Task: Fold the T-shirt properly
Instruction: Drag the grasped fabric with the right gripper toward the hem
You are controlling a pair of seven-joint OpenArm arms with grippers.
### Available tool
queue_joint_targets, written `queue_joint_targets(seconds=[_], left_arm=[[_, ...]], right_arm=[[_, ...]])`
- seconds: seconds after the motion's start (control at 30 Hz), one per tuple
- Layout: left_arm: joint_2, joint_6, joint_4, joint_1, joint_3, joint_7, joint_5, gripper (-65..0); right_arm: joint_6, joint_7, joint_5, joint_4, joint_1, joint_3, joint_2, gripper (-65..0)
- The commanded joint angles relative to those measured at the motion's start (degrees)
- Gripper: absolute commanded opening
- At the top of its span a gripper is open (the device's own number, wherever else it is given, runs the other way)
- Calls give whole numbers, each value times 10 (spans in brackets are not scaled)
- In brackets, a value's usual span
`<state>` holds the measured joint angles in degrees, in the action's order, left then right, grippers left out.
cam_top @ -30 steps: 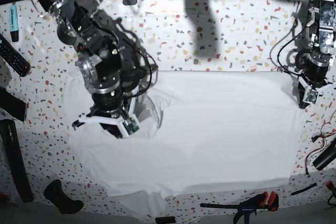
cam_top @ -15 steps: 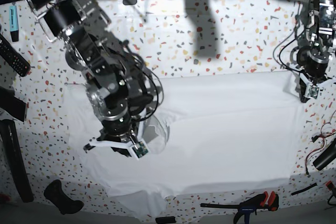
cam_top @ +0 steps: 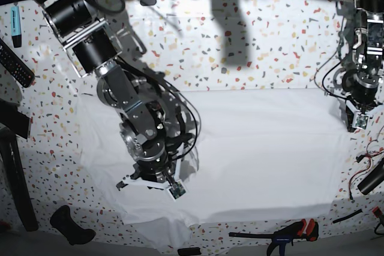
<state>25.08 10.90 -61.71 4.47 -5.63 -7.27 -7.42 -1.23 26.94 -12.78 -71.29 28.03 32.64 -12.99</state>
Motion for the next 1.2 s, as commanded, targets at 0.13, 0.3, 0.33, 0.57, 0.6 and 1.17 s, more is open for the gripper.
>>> queue_joint_targets(seconds=[0.13, 0.3, 0.33, 0.57, 0.6, 1.17], left_arm=[[13, -4, 2, 17, -5, -14, 4, -650], [13, 14, 69, 60, -5, -18, 5, -650], [13, 16, 78, 68, -5, -18, 4, -650], [13, 31, 88, 84, -5, -18, 4, -650], [13, 31, 88, 84, -5, -19, 4, -650], [13, 40, 101, 127, -5, -48, 4, -650]], right_arm=[[-9, -13, -2, -9, 25, -5, 0, -650], [-9, -14, 30, 3, 40, -33, 9, -650], [-9, -15, 30, 9, 43, -47, 12, -650], [-7, -46, 70, 66, 58, -113, 22, -650], [-7, -48, 70, 78, 63, -114, 22, -650], [-6, -51, 68, 132, 80, -113, 28, -650]])
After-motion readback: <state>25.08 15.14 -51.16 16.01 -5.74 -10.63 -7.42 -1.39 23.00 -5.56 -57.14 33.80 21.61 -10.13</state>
